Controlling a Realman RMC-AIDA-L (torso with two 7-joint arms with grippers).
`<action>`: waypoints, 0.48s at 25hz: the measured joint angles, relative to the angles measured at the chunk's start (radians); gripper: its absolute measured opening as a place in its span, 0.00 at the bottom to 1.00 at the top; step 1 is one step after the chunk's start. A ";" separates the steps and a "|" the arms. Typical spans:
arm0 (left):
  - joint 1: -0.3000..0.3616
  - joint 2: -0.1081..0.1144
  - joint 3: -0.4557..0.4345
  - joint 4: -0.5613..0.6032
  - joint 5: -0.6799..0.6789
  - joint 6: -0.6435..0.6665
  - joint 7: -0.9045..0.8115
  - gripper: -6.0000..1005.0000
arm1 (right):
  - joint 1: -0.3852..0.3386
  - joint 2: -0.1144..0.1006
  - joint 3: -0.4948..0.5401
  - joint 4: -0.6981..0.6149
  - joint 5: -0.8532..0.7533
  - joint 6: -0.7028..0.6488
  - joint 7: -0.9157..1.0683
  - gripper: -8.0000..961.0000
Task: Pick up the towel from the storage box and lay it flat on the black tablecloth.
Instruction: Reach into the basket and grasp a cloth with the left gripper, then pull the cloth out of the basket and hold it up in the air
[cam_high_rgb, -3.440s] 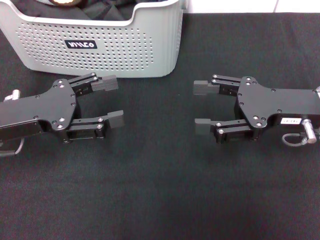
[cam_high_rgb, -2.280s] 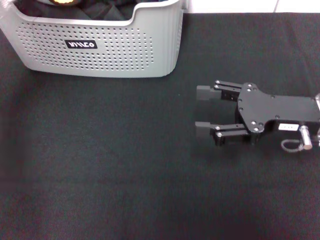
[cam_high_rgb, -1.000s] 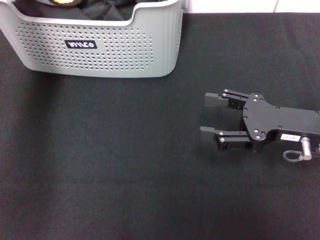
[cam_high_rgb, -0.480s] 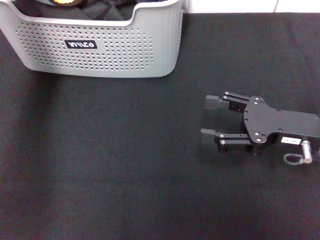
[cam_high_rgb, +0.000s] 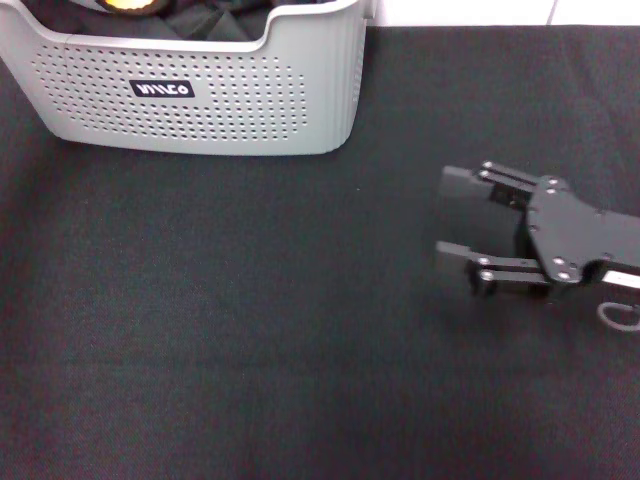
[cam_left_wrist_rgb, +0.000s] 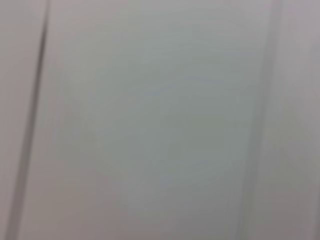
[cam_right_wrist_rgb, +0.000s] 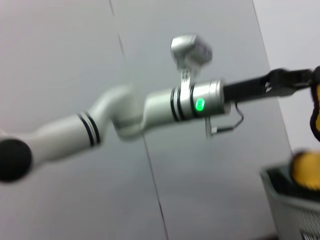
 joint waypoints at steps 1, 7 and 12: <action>0.022 0.005 -0.019 -0.005 -0.093 0.064 0.040 0.04 | -0.006 0.000 0.015 0.000 0.000 -0.035 -0.015 0.87; 0.120 0.029 -0.155 -0.040 -0.394 0.462 0.120 0.04 | -0.046 -0.005 0.137 -0.005 0.000 -0.189 -0.068 0.87; 0.179 0.045 -0.199 -0.052 -0.493 0.650 0.050 0.04 | -0.053 -0.003 0.225 -0.005 -0.001 -0.207 -0.089 0.86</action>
